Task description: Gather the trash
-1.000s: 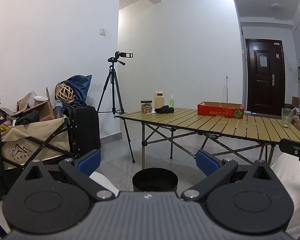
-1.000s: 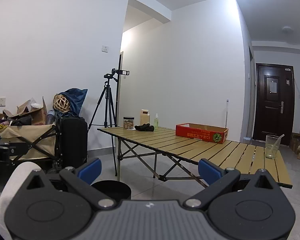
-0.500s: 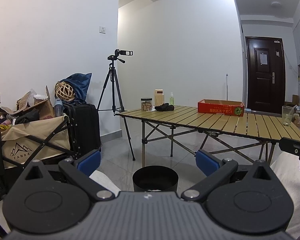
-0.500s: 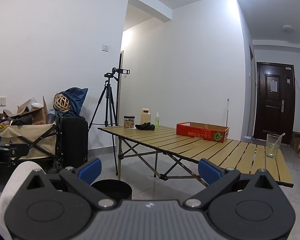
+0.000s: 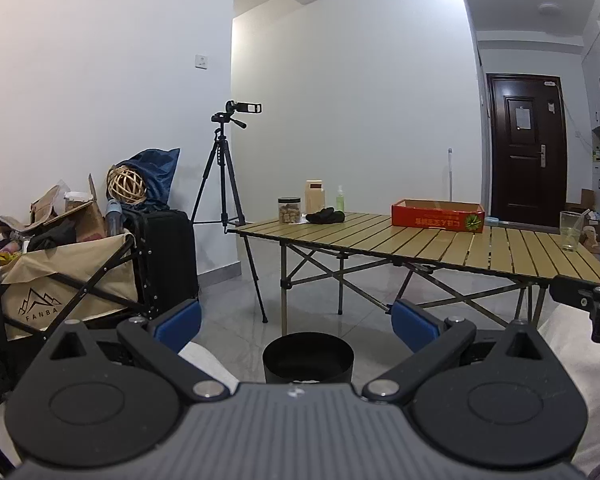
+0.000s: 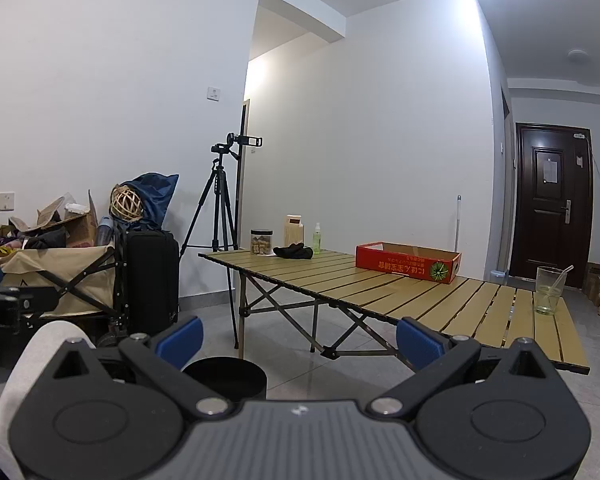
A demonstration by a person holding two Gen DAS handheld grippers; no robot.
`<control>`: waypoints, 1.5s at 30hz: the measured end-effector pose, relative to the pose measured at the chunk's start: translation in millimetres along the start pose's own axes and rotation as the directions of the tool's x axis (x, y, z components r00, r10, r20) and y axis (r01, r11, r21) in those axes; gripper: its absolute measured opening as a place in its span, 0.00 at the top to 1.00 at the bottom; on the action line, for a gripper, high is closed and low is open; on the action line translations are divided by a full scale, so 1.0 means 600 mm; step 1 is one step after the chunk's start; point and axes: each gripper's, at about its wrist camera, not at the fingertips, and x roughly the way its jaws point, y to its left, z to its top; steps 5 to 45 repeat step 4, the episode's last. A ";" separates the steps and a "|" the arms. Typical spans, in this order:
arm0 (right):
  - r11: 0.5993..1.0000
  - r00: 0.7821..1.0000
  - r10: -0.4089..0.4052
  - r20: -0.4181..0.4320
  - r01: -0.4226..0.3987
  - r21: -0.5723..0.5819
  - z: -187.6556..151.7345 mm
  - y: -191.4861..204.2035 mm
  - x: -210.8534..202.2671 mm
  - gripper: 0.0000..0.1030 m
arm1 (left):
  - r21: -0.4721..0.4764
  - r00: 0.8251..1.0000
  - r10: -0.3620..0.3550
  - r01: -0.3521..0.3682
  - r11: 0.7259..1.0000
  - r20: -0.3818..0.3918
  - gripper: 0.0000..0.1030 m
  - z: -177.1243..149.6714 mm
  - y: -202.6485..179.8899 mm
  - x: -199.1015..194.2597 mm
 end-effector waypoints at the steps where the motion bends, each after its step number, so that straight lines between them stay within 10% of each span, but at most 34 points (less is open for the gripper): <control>1: 1.000 1.000 0.000 -0.001 0.000 0.000 0.000 0.000 0.000 0.00 | -0.001 1.000 -0.001 0.001 1.000 -0.002 0.00 -0.001 0.000 0.000; 45: 1.000 1.000 0.002 -0.003 -0.002 0.000 0.000 0.001 0.002 0.00 | -0.002 1.000 0.001 -0.001 1.000 -0.006 0.00 0.000 0.000 0.001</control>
